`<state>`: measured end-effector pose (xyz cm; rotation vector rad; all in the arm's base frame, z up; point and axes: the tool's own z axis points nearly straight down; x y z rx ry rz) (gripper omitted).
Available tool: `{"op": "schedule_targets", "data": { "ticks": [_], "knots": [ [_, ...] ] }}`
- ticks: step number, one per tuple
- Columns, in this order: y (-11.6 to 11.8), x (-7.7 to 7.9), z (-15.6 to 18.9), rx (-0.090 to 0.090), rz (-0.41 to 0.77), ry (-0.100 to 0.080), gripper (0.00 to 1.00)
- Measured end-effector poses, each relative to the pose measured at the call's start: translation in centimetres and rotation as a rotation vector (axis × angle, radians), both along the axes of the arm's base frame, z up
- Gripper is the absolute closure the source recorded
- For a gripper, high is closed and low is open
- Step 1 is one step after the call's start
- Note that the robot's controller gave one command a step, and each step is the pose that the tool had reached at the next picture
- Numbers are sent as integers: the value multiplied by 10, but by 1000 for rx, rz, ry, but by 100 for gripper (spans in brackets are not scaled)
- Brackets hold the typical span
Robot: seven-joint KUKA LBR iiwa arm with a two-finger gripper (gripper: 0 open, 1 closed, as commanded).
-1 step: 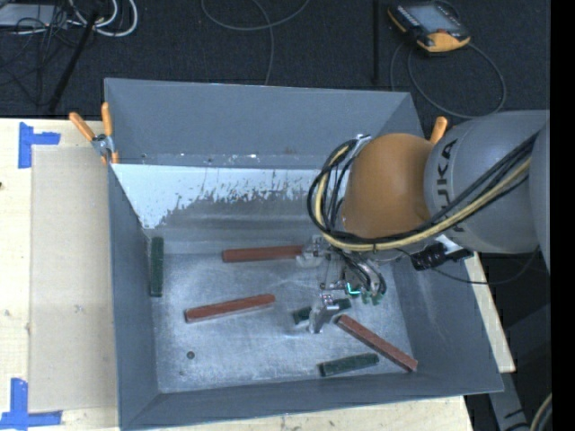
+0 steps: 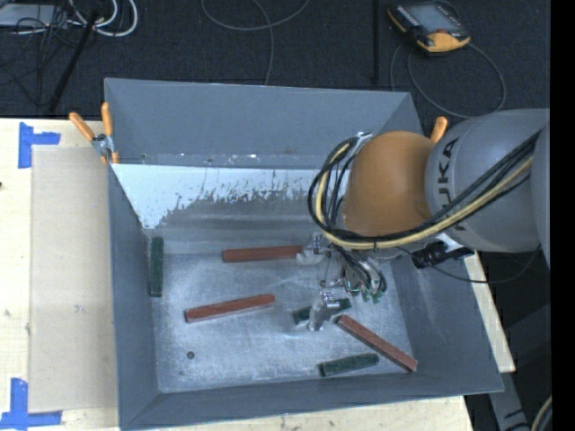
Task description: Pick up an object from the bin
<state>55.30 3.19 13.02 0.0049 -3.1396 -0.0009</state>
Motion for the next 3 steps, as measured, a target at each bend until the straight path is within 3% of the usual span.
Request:
{"op": "schedule_targets", "data": {
  "ticks": [1,2,3],
  "knots": [
    [-12,7,-54,2,-47,-16,100],
    [-12,7,-54,2,-48,-16,100],
    [-13,8,92,0,-48,-4,100]
  ]
}}
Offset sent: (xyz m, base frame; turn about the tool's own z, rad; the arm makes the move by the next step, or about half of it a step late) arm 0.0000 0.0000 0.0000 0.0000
